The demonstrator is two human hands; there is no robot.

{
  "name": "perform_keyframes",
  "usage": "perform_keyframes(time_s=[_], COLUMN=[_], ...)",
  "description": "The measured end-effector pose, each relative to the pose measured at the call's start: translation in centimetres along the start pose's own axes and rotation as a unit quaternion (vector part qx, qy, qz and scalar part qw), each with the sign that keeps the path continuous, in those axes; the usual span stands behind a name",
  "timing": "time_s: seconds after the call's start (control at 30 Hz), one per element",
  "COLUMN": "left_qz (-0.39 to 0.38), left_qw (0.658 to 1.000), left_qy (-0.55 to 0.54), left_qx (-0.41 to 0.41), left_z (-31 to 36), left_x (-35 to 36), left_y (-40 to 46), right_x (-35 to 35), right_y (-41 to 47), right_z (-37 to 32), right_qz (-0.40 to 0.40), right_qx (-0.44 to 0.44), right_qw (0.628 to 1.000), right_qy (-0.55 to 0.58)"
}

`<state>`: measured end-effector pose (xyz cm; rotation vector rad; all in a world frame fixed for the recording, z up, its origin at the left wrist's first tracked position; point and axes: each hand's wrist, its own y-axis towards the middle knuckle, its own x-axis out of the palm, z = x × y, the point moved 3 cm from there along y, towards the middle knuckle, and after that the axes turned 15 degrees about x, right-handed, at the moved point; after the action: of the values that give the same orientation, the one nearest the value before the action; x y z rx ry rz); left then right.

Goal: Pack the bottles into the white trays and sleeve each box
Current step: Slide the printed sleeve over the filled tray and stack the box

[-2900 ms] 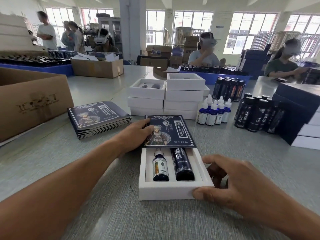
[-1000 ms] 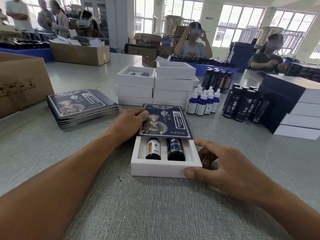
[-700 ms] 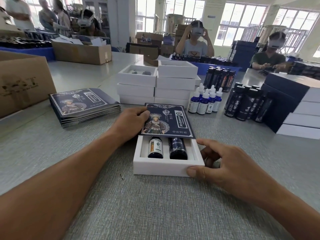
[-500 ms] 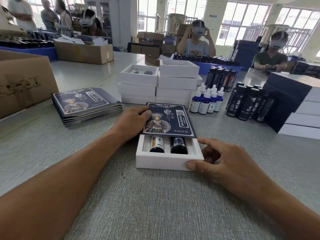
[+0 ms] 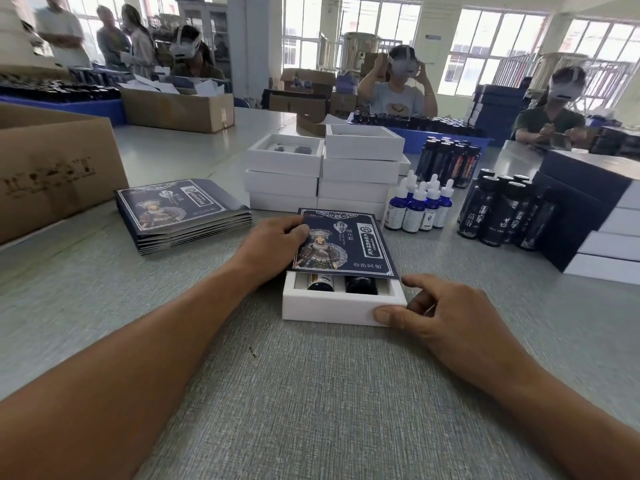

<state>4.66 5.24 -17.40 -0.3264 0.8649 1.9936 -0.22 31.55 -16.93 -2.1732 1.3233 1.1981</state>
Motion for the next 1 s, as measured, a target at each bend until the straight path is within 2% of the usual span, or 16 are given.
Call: perform_keyframes(time_s=[0.17, 0.33, 0.4, 0.73, 1.0], left_qz=[0.004, 0.001, 0.004, 0.007, 0.011], left_qw=[1.0, 1.0, 1.0, 0.999, 1.0], left_qy=[-0.003, 0.006, 0.013, 0.012, 0.008], left_qx=[-0.013, -0.015, -0.016, -0.029, -0.024], left_z=[0.0, -0.2, -0.3, -0.6, -0.2], left_x=[0.0, 0.1, 0.1, 0.0, 0.0], left_y=[0.0, 0.1, 0.2, 0.1, 0.1], right_x=[0.2, 0.0, 0.0, 0.9, 1.0], right_y=[1.0, 2.0, 2.2, 1.7, 1.6], right_z=[0.1, -0.4, -0.3, -0.2, -0.1], right_qz=[-0.023, -0.107, -0.114, 0.02, 0.041], right_qx=[0.002, -0.006, -0.008, -0.012, -0.015], right_qw=[1.0, 0.994, 0.993, 0.999, 0.998], right_qy=[-0.013, -0.019, -0.022, -0.033, -0.034])
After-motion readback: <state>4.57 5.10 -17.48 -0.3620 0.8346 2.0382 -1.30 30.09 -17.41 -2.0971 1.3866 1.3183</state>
